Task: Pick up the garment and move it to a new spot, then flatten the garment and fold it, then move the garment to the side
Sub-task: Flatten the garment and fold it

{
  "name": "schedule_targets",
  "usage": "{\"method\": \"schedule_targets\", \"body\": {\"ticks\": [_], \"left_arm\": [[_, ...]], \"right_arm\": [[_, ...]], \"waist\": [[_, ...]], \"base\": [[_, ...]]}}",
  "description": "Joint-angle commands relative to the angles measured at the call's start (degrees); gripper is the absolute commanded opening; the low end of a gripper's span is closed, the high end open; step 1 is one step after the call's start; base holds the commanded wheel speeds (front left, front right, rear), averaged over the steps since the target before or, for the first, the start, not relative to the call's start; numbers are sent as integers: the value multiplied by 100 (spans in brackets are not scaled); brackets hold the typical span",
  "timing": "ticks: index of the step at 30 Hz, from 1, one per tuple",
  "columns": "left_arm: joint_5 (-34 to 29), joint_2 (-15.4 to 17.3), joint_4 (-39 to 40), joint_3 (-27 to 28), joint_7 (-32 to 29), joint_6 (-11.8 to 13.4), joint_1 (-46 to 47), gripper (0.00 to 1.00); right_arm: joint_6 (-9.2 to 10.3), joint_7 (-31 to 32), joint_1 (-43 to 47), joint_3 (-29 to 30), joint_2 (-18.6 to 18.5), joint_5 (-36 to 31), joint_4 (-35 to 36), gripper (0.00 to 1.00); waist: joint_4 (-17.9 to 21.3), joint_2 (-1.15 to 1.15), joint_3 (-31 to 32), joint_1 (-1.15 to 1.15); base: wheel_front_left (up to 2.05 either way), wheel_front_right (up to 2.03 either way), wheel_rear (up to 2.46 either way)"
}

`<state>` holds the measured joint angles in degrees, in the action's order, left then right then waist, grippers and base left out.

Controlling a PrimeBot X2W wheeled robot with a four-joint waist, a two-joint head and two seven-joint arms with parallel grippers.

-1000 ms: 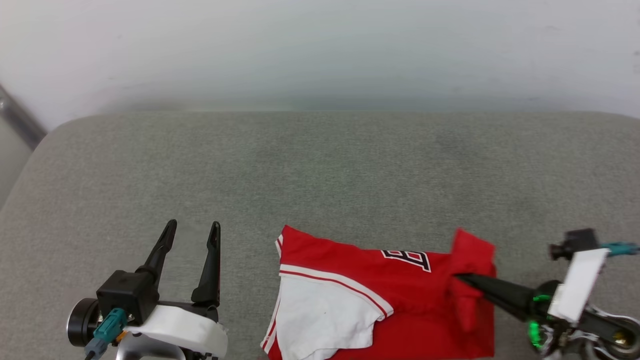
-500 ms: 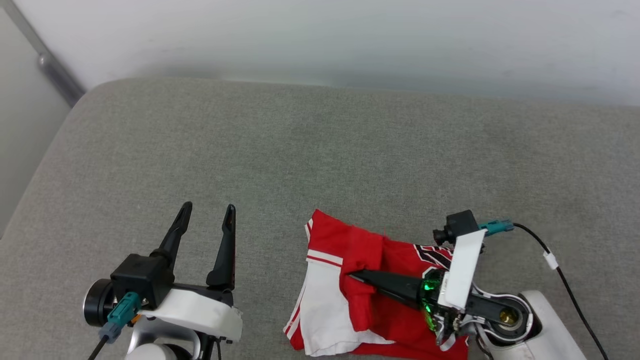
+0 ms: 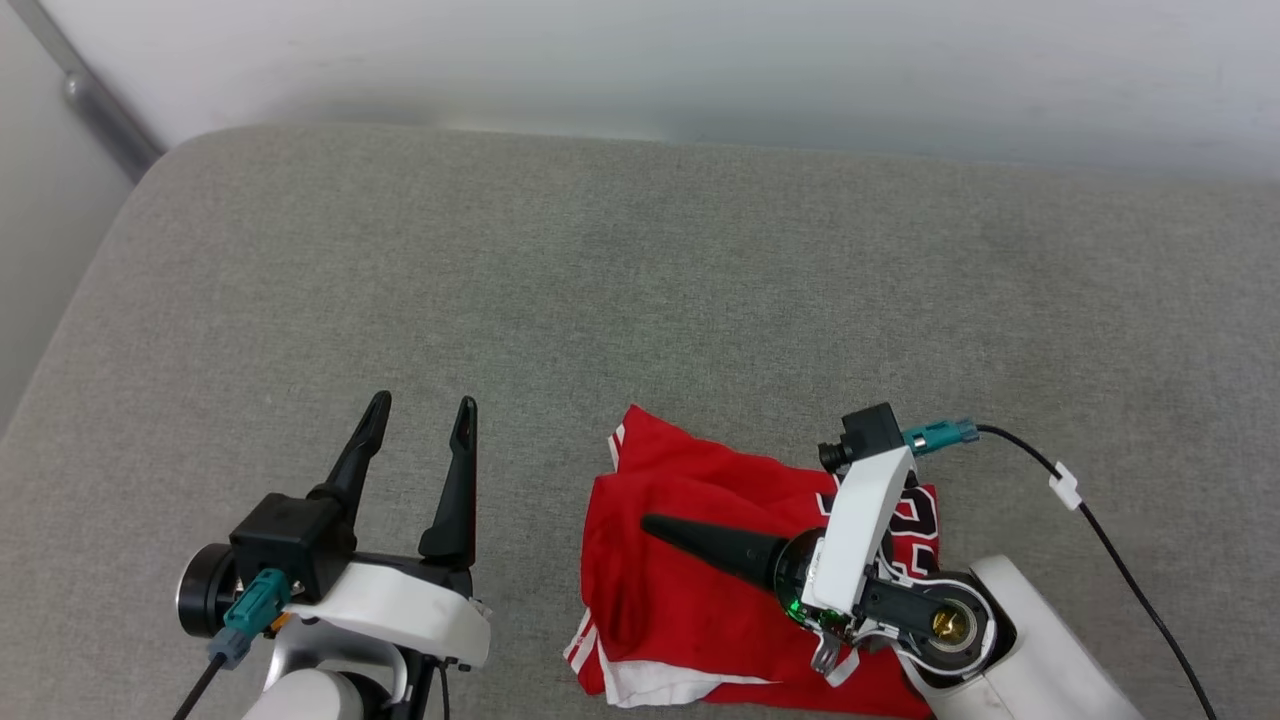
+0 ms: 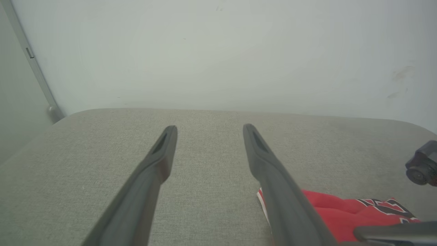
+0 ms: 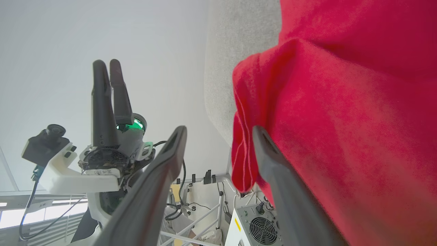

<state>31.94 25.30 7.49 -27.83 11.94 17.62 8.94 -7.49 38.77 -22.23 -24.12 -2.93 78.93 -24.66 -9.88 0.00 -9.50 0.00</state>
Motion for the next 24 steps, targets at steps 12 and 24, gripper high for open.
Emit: {"method": "schedule_targets", "body": {"ticks": [12, 24], "left_arm": [[116, 125, -82, 153, 44, 93, -186, 100], [234, 155, -188, 340, 158, 233, -537, 100]], "right_arm": [[0, -1692, 133, -166, -1184, -2985, 796, 100], [0, -3110, 1143, 2229, -955, -5423, 1685, 100]], "waist": [[466, 0, 365, 0], [829, 0, 626, 0]], "base": [[0, 0, 0], [0, 0, 0]]}}
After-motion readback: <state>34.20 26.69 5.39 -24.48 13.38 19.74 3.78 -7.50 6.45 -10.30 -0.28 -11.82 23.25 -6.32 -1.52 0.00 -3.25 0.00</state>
